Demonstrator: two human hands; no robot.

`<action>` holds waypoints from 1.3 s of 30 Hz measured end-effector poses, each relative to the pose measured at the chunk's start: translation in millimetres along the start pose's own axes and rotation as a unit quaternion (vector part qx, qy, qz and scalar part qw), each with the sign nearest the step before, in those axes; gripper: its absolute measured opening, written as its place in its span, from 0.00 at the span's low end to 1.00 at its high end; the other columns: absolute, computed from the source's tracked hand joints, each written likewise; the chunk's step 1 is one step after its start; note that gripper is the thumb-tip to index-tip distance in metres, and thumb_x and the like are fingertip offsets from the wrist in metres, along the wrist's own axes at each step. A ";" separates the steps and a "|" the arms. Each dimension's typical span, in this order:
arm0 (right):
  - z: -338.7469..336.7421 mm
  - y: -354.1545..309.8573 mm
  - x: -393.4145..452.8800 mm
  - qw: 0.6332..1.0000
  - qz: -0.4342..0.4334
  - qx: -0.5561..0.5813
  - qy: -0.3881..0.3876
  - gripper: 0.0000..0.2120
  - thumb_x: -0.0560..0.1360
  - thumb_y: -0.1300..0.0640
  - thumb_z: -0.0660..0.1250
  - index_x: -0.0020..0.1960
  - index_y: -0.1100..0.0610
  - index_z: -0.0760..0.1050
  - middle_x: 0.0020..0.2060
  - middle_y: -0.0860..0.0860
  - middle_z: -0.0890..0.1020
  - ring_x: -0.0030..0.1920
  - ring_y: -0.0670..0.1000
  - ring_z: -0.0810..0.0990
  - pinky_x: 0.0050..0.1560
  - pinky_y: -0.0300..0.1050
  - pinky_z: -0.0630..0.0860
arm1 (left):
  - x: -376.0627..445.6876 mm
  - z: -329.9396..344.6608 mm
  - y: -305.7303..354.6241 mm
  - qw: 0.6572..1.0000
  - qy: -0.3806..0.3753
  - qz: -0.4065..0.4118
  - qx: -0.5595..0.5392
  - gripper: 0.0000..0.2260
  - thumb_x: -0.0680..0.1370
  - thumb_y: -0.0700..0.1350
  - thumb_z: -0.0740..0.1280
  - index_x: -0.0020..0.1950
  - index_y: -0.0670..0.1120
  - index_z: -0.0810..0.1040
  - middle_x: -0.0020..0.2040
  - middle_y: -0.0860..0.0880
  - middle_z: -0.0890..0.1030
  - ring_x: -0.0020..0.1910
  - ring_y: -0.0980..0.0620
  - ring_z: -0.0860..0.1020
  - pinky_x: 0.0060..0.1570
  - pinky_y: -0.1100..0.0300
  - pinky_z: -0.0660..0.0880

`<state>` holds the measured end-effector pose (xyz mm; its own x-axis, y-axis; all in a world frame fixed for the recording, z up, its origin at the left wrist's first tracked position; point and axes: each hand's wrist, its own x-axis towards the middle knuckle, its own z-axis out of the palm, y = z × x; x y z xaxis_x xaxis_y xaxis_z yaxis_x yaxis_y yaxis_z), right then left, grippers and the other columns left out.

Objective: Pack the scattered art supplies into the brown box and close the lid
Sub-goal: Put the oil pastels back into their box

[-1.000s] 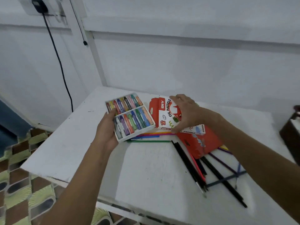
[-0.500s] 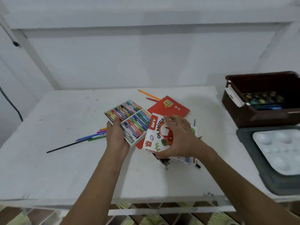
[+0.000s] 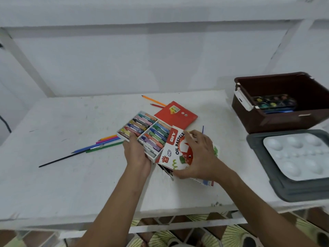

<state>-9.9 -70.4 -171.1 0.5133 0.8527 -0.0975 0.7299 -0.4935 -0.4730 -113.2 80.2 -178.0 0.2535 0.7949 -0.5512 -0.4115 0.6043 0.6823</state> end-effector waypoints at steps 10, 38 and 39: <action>15.2 4.5 -8.2 0.999 0.026 -0.035 -0.005 0.55 0.60 0.30 0.71 0.75 0.44 0.42 0.72 0.47 0.47 0.74 0.54 0.44 0.74 0.57 0.46 | -22.9 6.1 -2.3 0.999 0.021 0.008 0.028 0.11 0.82 0.47 0.58 0.64 0.47 0.67 0.47 0.45 0.81 0.31 0.52 0.83 0.27 0.56 0.78; -36.0 70.8 -21.0 0.992 -0.044 0.102 -0.054 0.53 0.56 0.38 0.76 0.73 0.39 0.52 0.70 0.37 0.53 0.71 0.44 0.51 0.72 0.56 0.61 | -20.1 -35.8 42.1 0.916 -0.302 -0.092 0.246 0.16 0.76 0.48 0.65 0.61 0.42 0.78 0.55 0.41 0.82 0.48 0.43 0.82 0.44 0.53 0.81; -34.8 71.1 -22.1 0.992 -0.051 0.104 -0.058 0.53 0.55 0.38 0.76 0.73 0.38 0.52 0.70 0.36 0.53 0.71 0.45 0.52 0.72 0.55 0.61 | -19.3 -34.1 43.7 0.902 -0.303 -0.074 0.299 0.16 0.75 0.46 0.68 0.61 0.43 0.77 0.55 0.41 0.83 0.49 0.43 0.83 0.45 0.52 0.81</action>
<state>46.3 -130.2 -172.2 0.3780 0.9161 -0.1339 0.6607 -0.3682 -0.6542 -165.9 89.5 -153.9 0.7727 0.4770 -0.4187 0.1671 0.4835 0.8593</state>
